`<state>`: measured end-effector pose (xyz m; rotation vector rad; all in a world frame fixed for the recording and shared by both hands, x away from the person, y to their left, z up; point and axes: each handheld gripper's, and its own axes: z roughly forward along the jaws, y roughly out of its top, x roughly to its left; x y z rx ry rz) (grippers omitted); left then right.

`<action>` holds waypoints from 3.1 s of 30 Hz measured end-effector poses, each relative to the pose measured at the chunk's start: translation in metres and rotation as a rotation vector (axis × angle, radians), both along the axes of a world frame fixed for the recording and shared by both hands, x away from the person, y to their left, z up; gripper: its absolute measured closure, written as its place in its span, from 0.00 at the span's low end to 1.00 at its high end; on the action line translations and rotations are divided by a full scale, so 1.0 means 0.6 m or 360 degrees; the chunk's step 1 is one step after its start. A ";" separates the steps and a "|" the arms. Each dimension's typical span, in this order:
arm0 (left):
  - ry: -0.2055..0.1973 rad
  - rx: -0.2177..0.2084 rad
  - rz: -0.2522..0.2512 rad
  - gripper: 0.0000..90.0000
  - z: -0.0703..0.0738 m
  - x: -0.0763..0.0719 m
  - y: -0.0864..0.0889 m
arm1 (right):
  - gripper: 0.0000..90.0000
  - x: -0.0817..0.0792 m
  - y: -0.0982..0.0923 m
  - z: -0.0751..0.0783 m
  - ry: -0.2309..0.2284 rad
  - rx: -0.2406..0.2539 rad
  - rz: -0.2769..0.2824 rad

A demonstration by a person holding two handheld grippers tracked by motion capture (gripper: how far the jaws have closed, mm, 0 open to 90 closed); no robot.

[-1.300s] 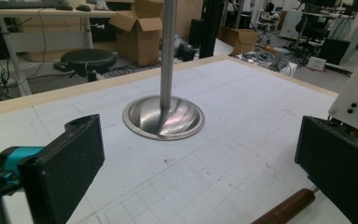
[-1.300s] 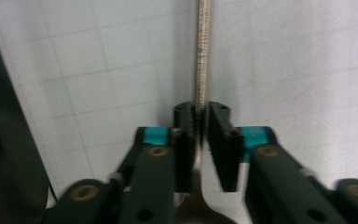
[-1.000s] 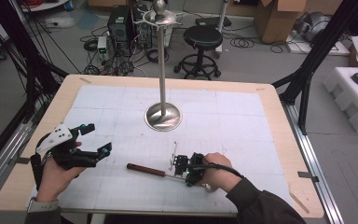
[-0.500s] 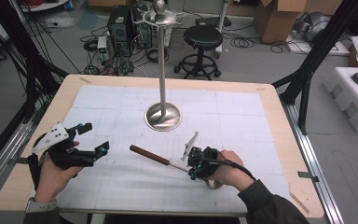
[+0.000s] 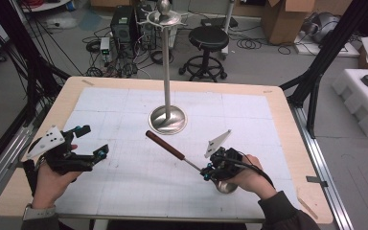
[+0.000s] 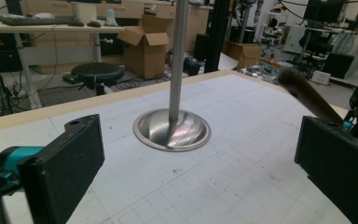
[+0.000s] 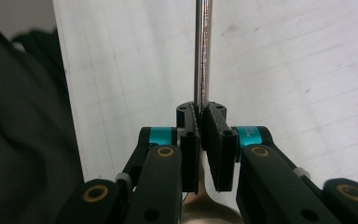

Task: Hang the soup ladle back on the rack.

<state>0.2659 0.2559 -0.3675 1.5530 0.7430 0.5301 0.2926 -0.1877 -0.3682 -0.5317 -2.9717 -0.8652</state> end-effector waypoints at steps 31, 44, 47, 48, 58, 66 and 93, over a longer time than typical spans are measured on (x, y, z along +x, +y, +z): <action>0.0027 -0.0003 0.0003 0.02 -0.003 -0.003 -0.001 | 0.94 0.032 -0.045 0.050 -0.0505 0.0864 -0.0336; 0.0021 -0.0010 0.0002 0.02 -0.003 -0.004 -0.001 | 0.94 0.063 -0.059 0.050 -0.0560 0.0930 -0.0439; 0.0007 -0.0014 0.0008 0.02 -0.002 -0.004 0.000 | 0.94 0.068 -0.058 0.054 -0.0560 0.0957 -0.0467; 0.0007 -0.0018 0.0007 0.02 -0.003 -0.004 0.000 | 0.94 0.070 -0.057 0.055 -0.0557 0.0960 -0.0466; 0.0016 -0.0015 0.0008 0.02 -0.003 -0.006 0.002 | 0.94 0.092 -0.044 0.076 -0.0536 0.0961 -0.0427; 0.0014 -0.0011 0.0009 0.02 -0.004 -0.007 0.003 | 0.94 0.104 -0.042 0.087 -0.0517 0.0990 -0.0411; 0.0004 -0.0084 0.0039 0.02 -0.005 -0.012 0.017 | 0.94 0.175 -0.022 0.138 -0.0453 0.0932 -0.0451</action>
